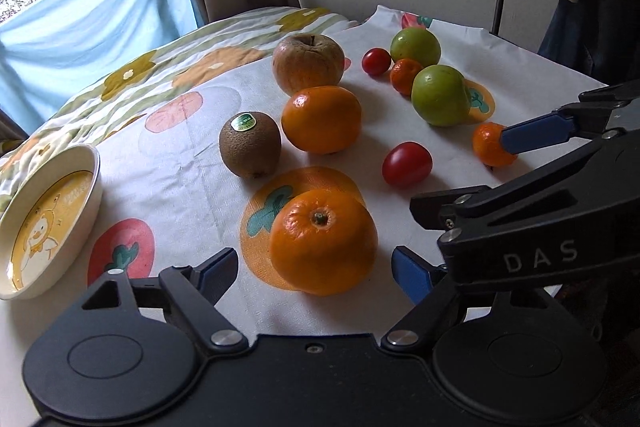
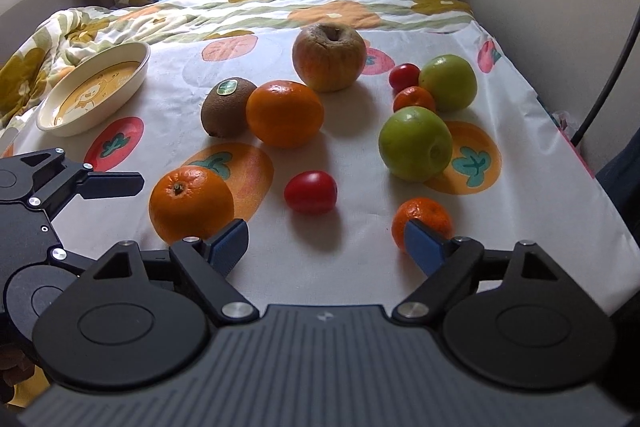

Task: Organize fruits
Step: 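Grasp the large orange with the left tool while the right tool grasps a red cherry tomato, then carry the orange and tomato into the duck bowl and release both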

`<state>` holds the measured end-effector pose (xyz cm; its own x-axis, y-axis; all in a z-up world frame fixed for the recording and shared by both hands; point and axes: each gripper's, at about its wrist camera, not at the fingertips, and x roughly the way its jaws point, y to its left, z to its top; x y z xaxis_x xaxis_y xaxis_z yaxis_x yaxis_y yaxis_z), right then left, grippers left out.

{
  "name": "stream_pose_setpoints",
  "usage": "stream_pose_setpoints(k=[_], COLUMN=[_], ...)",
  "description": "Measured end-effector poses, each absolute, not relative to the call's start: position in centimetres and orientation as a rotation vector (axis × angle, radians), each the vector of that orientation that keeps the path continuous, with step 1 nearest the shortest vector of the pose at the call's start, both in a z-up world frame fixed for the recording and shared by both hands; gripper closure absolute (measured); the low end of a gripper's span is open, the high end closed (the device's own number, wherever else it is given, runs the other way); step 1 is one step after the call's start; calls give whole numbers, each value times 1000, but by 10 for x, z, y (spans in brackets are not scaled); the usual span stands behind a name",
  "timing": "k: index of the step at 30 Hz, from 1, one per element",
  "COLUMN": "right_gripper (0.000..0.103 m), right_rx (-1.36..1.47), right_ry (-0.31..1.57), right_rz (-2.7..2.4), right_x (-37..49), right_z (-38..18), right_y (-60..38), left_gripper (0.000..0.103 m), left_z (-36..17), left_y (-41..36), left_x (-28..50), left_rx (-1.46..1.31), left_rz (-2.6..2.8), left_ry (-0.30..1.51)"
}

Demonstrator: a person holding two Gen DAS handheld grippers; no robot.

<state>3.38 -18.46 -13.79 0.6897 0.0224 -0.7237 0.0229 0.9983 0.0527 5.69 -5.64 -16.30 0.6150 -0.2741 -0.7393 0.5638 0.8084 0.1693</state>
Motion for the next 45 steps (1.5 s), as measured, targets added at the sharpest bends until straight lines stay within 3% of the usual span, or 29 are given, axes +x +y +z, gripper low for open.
stream_pose_setpoints(k=[12, 24, 32, 45], right_gripper=[25, 34, 52, 52], right_rx=[82, 29, -17, -39], right_ry=[824, 811, 812, 784], right_rz=[44, 56, 45, 105], right_x=[55, 64, 72, 75], right_z=[-151, -157, -160, -132], right_y=[-179, -175, -171, -160], left_gripper=[39, 40, 40, 41], left_z=[-167, -166, -165, -139], left_y=[-61, -58, -46, -28], left_x=[62, 58, 53, 49], left_rx=[420, 406, 390, 319], left_rz=[-514, -494, -441, -324], left_ry=[768, 770, 782, 760])
